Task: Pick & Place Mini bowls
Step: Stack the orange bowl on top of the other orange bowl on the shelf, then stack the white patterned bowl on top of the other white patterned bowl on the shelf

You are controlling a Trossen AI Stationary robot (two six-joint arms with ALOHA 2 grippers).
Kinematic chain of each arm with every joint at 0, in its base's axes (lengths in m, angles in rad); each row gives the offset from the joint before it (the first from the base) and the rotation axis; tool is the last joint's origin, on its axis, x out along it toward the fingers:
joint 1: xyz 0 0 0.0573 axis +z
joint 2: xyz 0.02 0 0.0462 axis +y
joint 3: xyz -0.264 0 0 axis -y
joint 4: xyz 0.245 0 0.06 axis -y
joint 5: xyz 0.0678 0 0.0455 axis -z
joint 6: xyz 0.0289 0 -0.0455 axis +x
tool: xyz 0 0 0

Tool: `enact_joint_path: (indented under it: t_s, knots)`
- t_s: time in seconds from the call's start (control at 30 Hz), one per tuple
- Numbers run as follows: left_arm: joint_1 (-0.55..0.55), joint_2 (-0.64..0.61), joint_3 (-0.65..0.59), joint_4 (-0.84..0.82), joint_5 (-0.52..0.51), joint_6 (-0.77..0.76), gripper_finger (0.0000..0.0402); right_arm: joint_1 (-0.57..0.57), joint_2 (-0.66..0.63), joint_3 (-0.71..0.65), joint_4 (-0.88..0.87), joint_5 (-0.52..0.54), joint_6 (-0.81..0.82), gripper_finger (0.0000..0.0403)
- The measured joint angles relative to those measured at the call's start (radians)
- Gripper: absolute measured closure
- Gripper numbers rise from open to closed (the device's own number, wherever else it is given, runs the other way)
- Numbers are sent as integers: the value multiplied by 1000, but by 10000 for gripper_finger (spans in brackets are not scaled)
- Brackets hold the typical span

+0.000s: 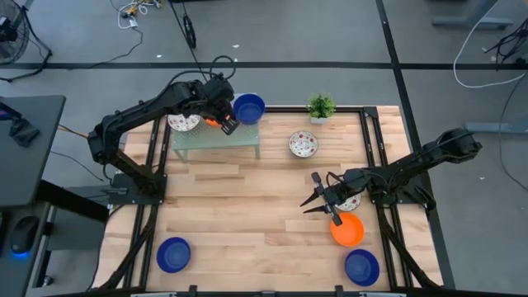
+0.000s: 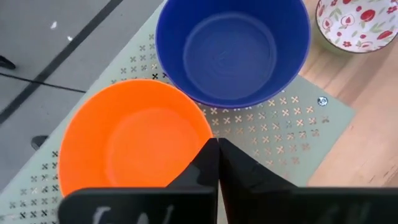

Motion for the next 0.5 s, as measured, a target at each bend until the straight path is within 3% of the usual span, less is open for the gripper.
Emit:
enact_joint_path:
  t_s: [0.13,0.3,0.5]
  knots:
    - [-50,-31,-1,5,-66,23,397,-1,0,0,-10,1,0,302]
    - [-223,-88,-66,79,-191,19,398,-1,0,0,-71,40,0,302]
    - [-492,-154,-316,433,-247,-12,392,17,-3,11,-187,238,26,309]
